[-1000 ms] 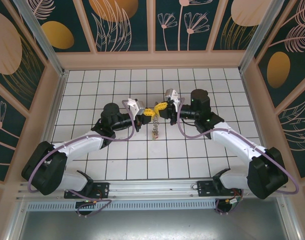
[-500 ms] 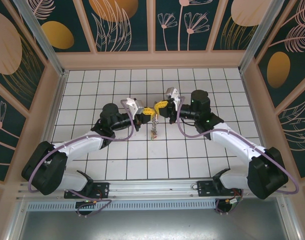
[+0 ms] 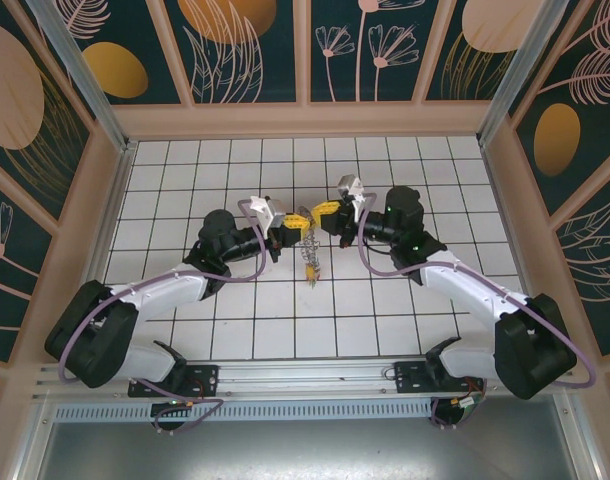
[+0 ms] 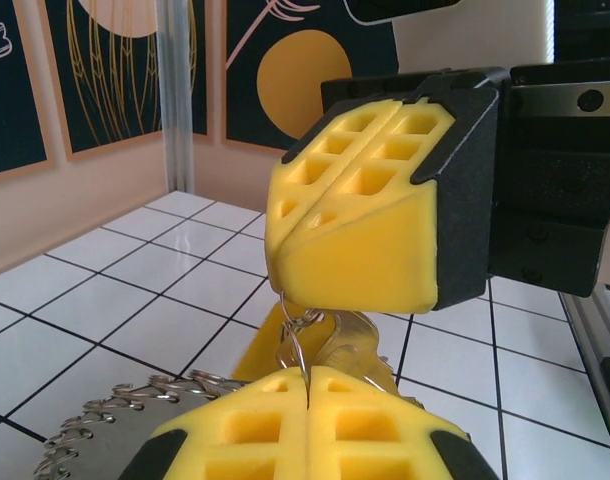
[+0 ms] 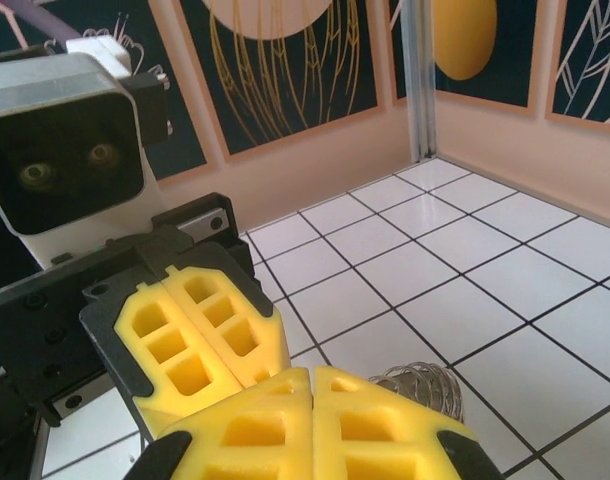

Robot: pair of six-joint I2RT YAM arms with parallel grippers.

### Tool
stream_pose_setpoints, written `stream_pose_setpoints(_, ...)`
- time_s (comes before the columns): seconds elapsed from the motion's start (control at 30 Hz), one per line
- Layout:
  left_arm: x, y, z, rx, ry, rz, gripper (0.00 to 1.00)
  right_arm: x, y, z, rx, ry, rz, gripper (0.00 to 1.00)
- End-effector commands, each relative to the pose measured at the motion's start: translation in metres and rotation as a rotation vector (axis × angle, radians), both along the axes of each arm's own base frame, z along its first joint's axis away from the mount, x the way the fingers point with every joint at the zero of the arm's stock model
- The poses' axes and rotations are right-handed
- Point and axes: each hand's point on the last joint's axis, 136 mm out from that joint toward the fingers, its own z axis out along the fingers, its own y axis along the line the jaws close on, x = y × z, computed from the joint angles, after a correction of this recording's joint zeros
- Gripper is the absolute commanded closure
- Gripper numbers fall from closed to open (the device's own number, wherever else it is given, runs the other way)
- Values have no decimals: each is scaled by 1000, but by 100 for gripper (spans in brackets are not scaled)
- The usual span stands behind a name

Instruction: Put the keys on the keyring

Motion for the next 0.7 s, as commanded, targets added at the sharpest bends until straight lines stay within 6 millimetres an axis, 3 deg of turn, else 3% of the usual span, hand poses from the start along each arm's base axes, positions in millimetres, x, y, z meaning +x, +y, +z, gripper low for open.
stream_pose_setpoints(0.0, -17, -1, 50, -141, -151, -66, 100, 20, -17, -4, 44, 31, -141, 100)
stream_pose_setpoints(0.33, -11, 0, 50, -176, -154, -33, 100, 23, -15, -11, 90, 124, -146, 100)
stream_pose_setpoints(0.67, 4, 4, 27, -205, -123, 40, 100, 29, -9, -27, 104, 202, -153, 100)
